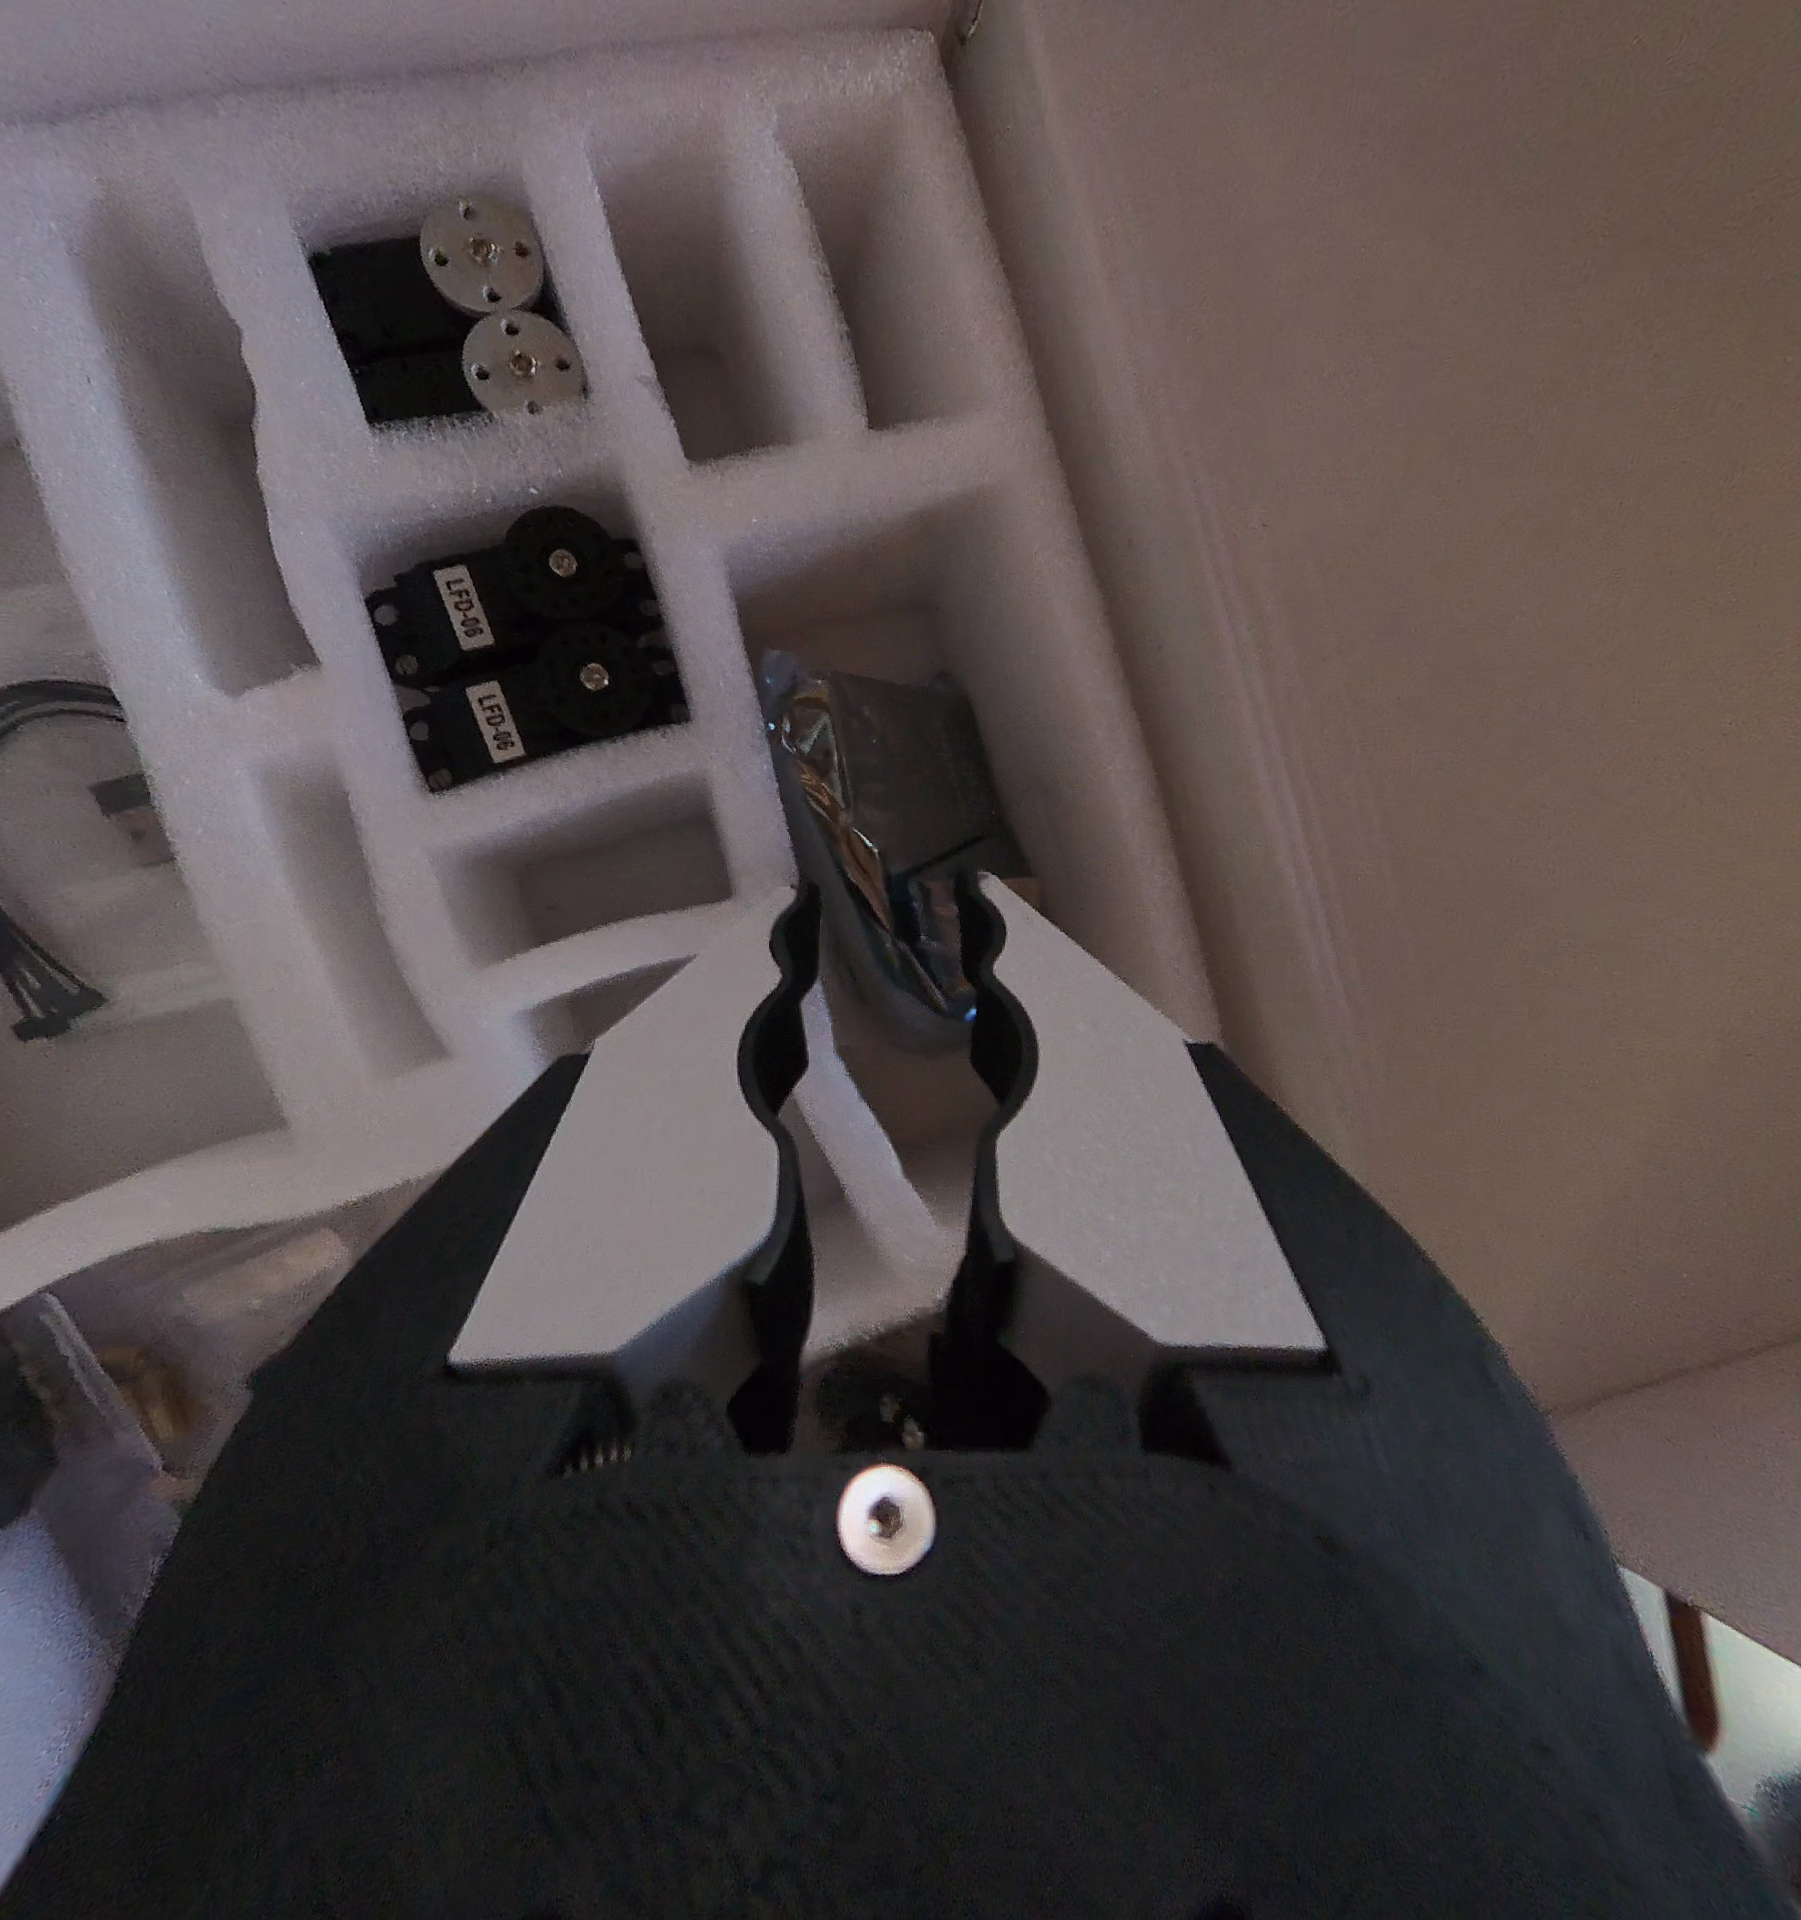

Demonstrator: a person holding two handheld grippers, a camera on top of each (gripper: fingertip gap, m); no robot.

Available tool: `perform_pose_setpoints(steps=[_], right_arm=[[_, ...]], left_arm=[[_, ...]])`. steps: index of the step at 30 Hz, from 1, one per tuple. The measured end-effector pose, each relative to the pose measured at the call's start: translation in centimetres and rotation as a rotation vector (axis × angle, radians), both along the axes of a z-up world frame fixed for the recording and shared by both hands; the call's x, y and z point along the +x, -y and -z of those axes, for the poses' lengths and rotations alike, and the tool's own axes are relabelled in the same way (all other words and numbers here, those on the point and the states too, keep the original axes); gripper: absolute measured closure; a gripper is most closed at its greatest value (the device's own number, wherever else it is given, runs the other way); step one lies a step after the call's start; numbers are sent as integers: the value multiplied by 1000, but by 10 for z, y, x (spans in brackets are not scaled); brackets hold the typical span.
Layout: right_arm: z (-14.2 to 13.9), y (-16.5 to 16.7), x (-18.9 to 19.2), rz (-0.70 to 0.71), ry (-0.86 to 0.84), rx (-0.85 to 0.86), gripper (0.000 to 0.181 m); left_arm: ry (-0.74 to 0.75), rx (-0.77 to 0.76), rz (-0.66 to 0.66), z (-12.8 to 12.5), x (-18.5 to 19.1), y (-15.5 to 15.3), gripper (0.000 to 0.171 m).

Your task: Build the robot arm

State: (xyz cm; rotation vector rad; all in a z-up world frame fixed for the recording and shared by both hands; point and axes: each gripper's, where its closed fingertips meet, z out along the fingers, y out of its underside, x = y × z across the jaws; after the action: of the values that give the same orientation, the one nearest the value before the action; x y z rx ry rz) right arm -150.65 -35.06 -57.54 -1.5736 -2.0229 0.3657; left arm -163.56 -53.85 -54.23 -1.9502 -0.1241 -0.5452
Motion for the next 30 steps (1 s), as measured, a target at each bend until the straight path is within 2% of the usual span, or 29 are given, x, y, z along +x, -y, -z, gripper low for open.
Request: perform_pose_setpoints(steps=[2, 8, 9, 11, 13, 14, 18, 22, 26, 30], right_arm=[[-2, -10, 4, 5, 14, 52, 155], [4, -11, 11, -42, 24, 8, 150], [1, -16, 9, -8, 0, -14, 149], [-7, -21, 5, 100, -62, -158, 148], [-13, -14, -1, 115, -125, -317, 149], [-13, -16, -1, 122, -122, -324, 148], [-3, -9, 3, 13, -58, -279, 139], [12, -14, 2, -50, -3, -136, 145], [-6, -18, -11, 9, -106, -199, 145], [-33, 23, -28, -29, -262, -370, 147]], left_arm=[[5, -2, 11, 0, 3, -4, 152], [10, -3, 33, 0, 9, -17, 153], [11, -4, 35, 0, 10, -19, 153], [11, -7, 40, 0, 11, -21, 153], [11, -14, 44, 1, 13, -23, 153], [9, -17, 45, 2, 14, -24, 153], [16, -23, 52, 2, 15, -30, 153], [19, -23, 54, 0, 17, -35, 153], [18, -27, 62, 1, 22, -38, 153], [29, -31, 75, 3, 27, -37, 153]])
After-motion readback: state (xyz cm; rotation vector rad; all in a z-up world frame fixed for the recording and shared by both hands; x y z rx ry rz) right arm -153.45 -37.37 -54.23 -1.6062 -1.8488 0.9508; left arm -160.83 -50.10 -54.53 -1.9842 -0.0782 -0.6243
